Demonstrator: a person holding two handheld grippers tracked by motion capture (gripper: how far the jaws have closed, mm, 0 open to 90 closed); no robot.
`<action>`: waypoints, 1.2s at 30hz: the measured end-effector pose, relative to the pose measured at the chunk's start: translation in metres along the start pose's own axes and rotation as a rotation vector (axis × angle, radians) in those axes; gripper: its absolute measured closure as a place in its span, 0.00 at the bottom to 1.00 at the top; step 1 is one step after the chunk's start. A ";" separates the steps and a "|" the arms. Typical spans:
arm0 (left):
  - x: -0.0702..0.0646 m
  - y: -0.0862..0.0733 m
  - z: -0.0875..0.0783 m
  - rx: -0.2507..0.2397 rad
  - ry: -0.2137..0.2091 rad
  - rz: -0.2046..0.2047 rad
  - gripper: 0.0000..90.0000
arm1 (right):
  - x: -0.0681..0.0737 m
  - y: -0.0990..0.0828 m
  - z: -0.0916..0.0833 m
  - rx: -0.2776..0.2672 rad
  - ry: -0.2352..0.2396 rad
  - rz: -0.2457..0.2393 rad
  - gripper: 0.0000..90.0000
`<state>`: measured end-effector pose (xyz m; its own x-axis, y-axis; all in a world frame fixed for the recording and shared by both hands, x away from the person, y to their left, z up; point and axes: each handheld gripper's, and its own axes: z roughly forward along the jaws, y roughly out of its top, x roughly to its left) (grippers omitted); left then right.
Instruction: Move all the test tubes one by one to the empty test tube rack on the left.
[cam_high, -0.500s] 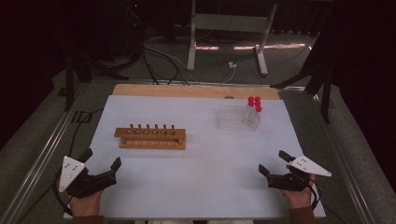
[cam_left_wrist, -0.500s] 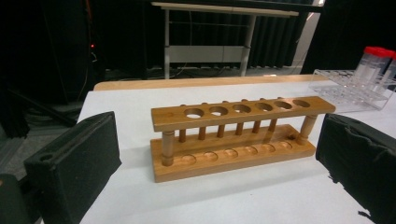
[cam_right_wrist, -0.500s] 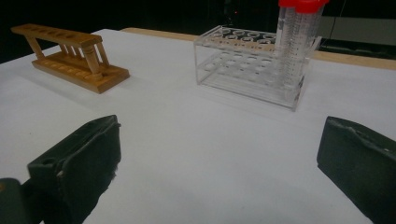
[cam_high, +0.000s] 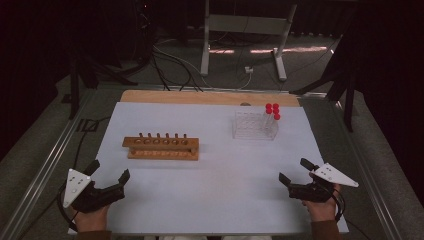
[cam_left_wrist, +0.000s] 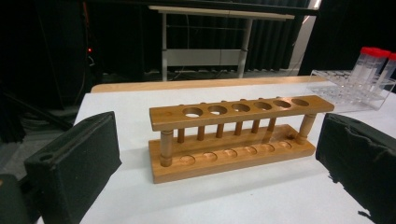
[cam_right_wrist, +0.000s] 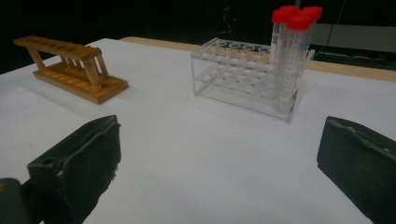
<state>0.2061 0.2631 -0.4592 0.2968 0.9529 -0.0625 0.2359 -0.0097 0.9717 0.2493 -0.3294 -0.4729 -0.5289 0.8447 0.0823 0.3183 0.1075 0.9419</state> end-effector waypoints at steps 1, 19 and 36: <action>0.000 0.000 0.000 0.000 0.000 0.000 0.01 | 0.000 0.002 0.000 -0.001 0.000 0.000 0.00; 0.003 -0.003 0.005 0.062 0.047 -0.030 0.01 | 0.004 0.059 0.029 0.009 0.011 -0.063 0.00; 0.005 -0.007 0.003 0.062 0.044 -0.073 0.01 | -0.026 0.079 0.075 -0.013 -0.089 -0.023 0.00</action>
<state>0.2091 0.2668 -0.4668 0.2358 0.9642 -0.1212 0.3126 0.0428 0.9489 0.3473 -0.3035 -0.4252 -0.4638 0.8854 0.0323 0.2965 0.1208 0.9474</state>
